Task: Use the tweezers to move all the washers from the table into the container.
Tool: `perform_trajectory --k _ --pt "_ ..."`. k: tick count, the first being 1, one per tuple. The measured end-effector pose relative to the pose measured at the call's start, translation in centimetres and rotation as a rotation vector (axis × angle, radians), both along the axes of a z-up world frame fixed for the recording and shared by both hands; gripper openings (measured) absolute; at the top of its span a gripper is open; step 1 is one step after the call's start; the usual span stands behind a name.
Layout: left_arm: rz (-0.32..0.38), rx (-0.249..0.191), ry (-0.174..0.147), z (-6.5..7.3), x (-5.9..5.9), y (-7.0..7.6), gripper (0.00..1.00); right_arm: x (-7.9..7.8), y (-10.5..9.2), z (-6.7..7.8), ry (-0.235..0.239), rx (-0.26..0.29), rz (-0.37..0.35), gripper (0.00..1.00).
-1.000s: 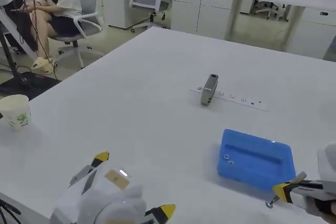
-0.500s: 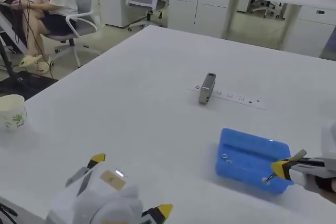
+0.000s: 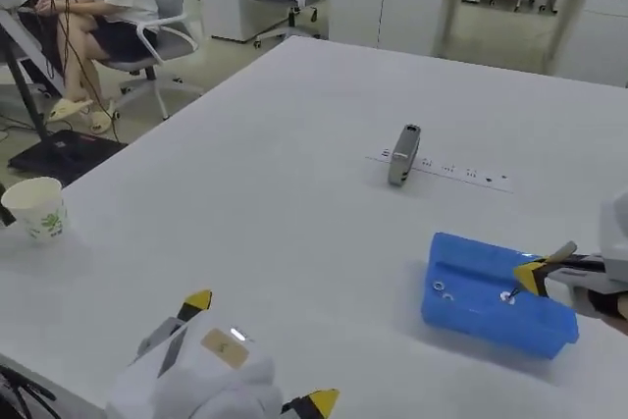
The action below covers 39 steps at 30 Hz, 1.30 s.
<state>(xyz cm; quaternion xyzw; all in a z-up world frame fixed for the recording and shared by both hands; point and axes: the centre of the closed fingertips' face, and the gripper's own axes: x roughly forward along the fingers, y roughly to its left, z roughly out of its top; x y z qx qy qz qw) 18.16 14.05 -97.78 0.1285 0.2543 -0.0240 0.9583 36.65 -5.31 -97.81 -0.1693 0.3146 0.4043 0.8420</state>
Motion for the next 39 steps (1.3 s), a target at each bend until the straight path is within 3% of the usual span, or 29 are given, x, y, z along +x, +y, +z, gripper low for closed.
perform_trajectory --k 6,12,19,26,31,34,39 --pt "0.002 0.001 -0.001 0.0 0.0 0.1 0.93 1.0 0.2 -2.4 0.022 -0.039 -0.013 0.01" --pt "0.017 -0.001 -0.007 0.2 0.0 0.4 0.92 0.6 0.7 -4.5 0.070 -0.060 -0.002 0.01" --pt "0.029 0.001 -0.016 0.4 0.0 0.6 0.90 0.1 0.8 -5.4 0.079 -0.092 0.016 0.02" --pt "0.035 -0.011 -0.015 0.5 -0.1 0.6 0.88 1.0 0.4 -5.7 0.074 -0.100 0.024 0.02" --pt "0.008 -0.033 -0.005 0.6 -0.1 0.0 0.76 1.0 0.3 -5.6 0.066 -0.121 0.032 0.03" --pt "-0.013 -0.074 -0.002 0.7 -0.1 -0.6 0.76 1.2 0.3 -5.0 0.066 -0.089 0.011 0.03" --pt "-0.055 -0.094 0.006 1.3 -0.1 -1.3 0.74 1.0 0.4 -3.0 0.065 -0.028 -0.005 0.02"
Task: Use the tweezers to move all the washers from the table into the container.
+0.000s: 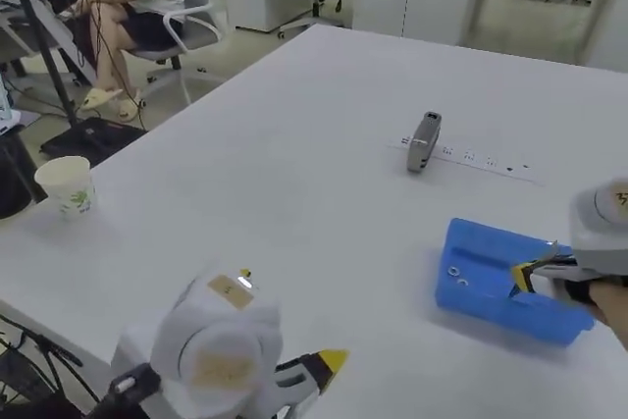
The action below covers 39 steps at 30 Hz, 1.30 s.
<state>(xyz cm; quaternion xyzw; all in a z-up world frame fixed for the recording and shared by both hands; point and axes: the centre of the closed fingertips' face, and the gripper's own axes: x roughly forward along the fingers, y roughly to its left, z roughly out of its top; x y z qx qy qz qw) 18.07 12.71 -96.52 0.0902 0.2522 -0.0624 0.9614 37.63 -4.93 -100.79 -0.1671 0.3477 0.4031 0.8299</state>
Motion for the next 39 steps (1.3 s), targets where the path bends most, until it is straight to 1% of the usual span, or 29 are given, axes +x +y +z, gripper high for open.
perform_trajectory --k 2,3,5,7,8,9,10,13,14,15,16,18,19,20,23,24,25,26,27,28,29,31,32,34,35,36,37,38,39 --pt "-0.042 -0.002 0.001 0.5 0.0 -0.7 0.70 -0.4 0.1 1.3 -0.007 0.040 -0.004 0.02" --pt "-0.064 0.000 0.001 0.8 0.1 -1.0 0.69 -1.0 0.3 1.8 0.006 0.058 0.011 0.02" --pt "-0.111 -0.009 -0.001 1.7 0.3 -1.9 0.65 -2.0 0.3 2.5 0.012 0.079 0.026 0.02" --pt "-0.135 -0.019 -0.012 2.5 0.6 -2.5 0.61 -3.0 0.2 3.0 0.012 0.083 0.038 0.02" --pt "-0.166 -0.023 -0.029 3.4 0.8 -3.2 0.57 -3.8 0.2 3.3 0.010 0.084 0.059 0.02" --pt "-0.188 -0.012 -0.058 4.3 1.1 -3.6 0.54 -4.6 0.2 3.7 0.005 0.088 0.076 0.02" --pt "-0.215 -0.007 -0.063 4.8 1.2 -4.0 0.49 -5.1 0.3 4.0 0.005 0.095 0.084 0.02" --pt "-0.323 -0.025 -0.033 5.7 1.4 -6.0 0.39 -7.2 0.6 4.9 -0.009 0.101 0.138 0.02" --pt "-0.359 -0.054 -0.030 6.2 1.5 -7.0 0.37 -8.2 0.8 5.2 -0.003 0.104 0.162 0.02" --pt "-0.369 -0.062 -0.030 6.4 1.6 -7.2 0.36 -8.7 0.8 5.3 0.002 0.102 0.167 0.03" --pt "-0.398 -0.088 -0.032 7.0 1.8 -8.2 0.37 -9.2 0.9 5.5 -0.002 0.104 0.175 0.03" --pt "-0.458 -0.143 -0.026 7.9 1.9 -9.9 0.37 -10.7 1.2 5.8 0.001 0.105 0.227 0.03" --pt "-0.487 -0.149 -0.026 8.2 1.9 -10.6 0.37 -11.2 1.2 5.9 0.004 0.104 0.238 0.03" --pt "-0.543 -0.153 -0.020 8.6 1.9 -11.7 0.35 -11.5 1.4 5.8 0.003 0.113 0.281 0.03" --pt "-0.656 -0.165 -0.005 9.4 2.0 -14.0 0.30 -13.3 1.4 6.1 0.019 0.118 0.342 0.03" --pt "-0.710 -0.181 0.016 9.6 1.8 -14.9 0.26 -14.0 1.5 6.3 0.016 0.118 0.380 0.03" --pt "-0.736 -0.203 0.022 9.9 1.8 -15.6 0.25 -14.4 1.4 6.3 0.015 0.111 0.392 0.03" --pt "-0.787 -0.236 0.057 10.0 1.4 -16.5 0.23 -15.0 1.5 6.7 0.011 0.113 0.403 0.03" --pt "-0.792 -0.246 0.072 10.1 1.5 -16.7 0.24 -15.4 1.7 7.2 -0.005 0.130 0.423 0.03" --pt "-0.792 -0.240 0.060 10.3 1.9 -16.9 0.24 -15.7 1.9 7.6 -0.015 0.147 0.442 0.03" --pt "-0.842 -0.219 0.054 10.5 1.7 -17.5 0.23 -16.2 1.8 7.9 -0.004 0.154 0.442 0.03" --pt "-0.875 -0.222 0.065 10.8 1.7 -18.4 0.22 -16.7 1.8 8.2 -0.003 0.159 0.460 0.03" --pt "-0.903 -0.218 0.073 10.8 1.5 -18.7 0.22 -17.0 1.9 8.3 0.008 0.176 0.466 0.03" --pt "-0.905 -0.206 0.072 11.0 1.8 -19.0 0.20 -17.7 2.0 8.6 0.034 0.215 0.476 0.03" --pt "-0.938 -0.198 0.079 10.9 1.7 -19.4 0.19 -17.9 2.1 8.6 0.034 0.220 0.482 0.03" --pt "-0.962 -0.196 0.095 10.8 1.4 -19.5 0.16 -18.2 2.1 8.7 0.034 0.223 0.492 0.03" --pt "-0.972 -0.188 0.083 10.8 1.5 -19.7 0.15 -18.7 2.1 8.7 0.030 0.217 0.524 0.03" --pt "-1.008 -0.173 0.081 10.8 1.2 -19.9 0.14 -19.0 2.1 8.5 0.031 0.206 0.541 0.03" --pt "-1.023 -0.169 0.091 10.6 1.0 -20.1 0.12 -19.2 2.1 8.4 0.028 0.193 0.554 0.04"
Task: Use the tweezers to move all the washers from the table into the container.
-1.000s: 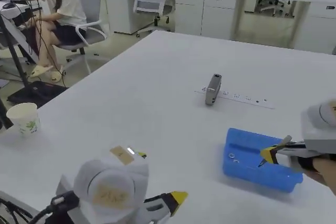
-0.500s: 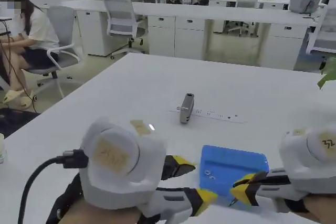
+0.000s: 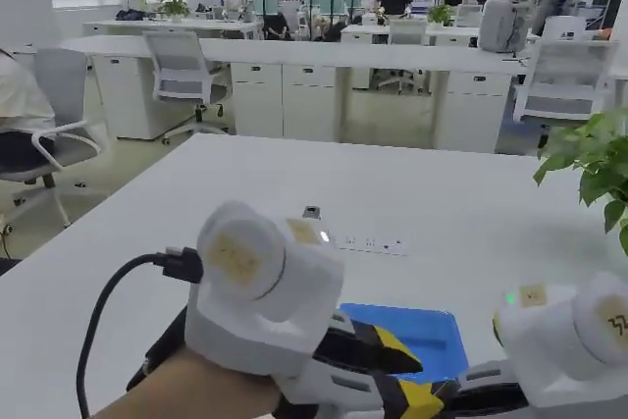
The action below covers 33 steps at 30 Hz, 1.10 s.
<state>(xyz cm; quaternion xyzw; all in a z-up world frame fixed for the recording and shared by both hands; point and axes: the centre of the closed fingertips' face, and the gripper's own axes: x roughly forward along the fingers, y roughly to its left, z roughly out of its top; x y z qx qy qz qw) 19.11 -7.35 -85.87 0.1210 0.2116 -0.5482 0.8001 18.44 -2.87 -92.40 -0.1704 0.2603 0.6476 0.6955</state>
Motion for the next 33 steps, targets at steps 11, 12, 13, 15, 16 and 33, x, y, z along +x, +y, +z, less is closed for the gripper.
perform_trajectory --k 11,12,13,15,16,33 --pt "-0.128 0.041 0.026 -1.5 -1.9 -1.5 0.06 -2.1 -0.1 -1.2 -0.011 -0.057 0.102 0.03" --pt "-0.134 0.045 0.028 -1.7 -2.0 -1.6 0.06 -2.2 -0.1 -1.3 -0.011 -0.061 0.108 0.03" --pt "-0.135 0.045 0.033 -1.9 -2.1 -1.6 0.05 -2.3 -0.3 -1.5 -0.014 -0.073 0.112 0.03" --pt "-0.133 0.039 0.038 -2.2 -2.2 -1.7 0.01 -2.4 -0.3 -1.7 -0.009 -0.070 0.107 0.03" --pt "-0.133 0.033 0.030 -2.2 -2.2 -1.7 0.00 -2.6 -0.2 -1.7 0.000 -0.063 0.108 0.03" --pt "-0.209 0.074 -0.008 -1.2 -2.2 -0.9 0.00 -2.2 -0.6 -2.9 -0.017 -0.064 0.071 0.15"
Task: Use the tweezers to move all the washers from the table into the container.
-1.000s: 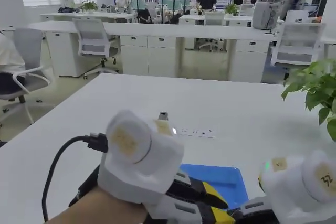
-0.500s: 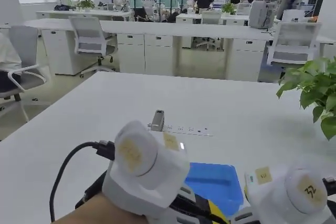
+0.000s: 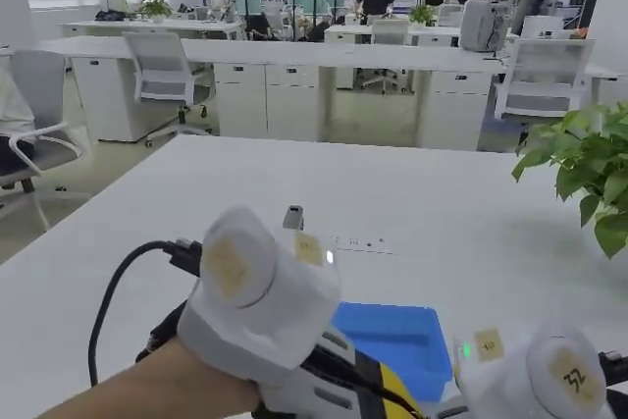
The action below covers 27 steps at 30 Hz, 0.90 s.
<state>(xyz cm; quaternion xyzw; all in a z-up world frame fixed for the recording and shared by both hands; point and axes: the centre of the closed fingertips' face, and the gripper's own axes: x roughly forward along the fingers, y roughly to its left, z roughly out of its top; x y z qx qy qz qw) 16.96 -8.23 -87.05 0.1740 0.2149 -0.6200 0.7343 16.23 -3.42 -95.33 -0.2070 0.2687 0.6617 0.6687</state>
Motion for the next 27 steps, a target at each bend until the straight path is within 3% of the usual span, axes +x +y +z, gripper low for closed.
perform_trajectory --k 8,15,18,22,23,25,27 --pt "-0.017 0.014 -0.004 0.6 -0.1 0.2 0.00 0.5 -1.2 -1.0 0.017 -0.010 -0.026 0.18" --pt "-0.030 -0.003 -0.022 1.0 0.0 0.4 0.00 0.6 -1.1 0.1 0.036 0.043 -0.033 0.08" --pt "-0.030 -0.009 -0.013 1.1 0.1 0.5 0.00 0.6 -1.1 0.2 0.032 0.044 -0.028 0.05" --pt "0.004 0.011 -0.042 0.7 0.9 1.2 0.00 1.1 -1.8 -0.1 -0.033 0.008 -0.019 0.02" --pt "0.012 0.012 -0.028 0.6 0.9 1.3 0.00 1.3 -2.0 -0.1 -0.046 -0.003 -0.024 0.02" --pt "0.091 0.016 0.033 0.3 1.5 1.7 0.00 1.6 -2.4 -0.2 -0.061 -0.024 -0.027 0.02" --pt "0.072 0.043 -0.001 -0.2 1.7 2.0 0.00 1.8 -2.6 -0.1 -0.072 -0.027 -0.024 0.02"
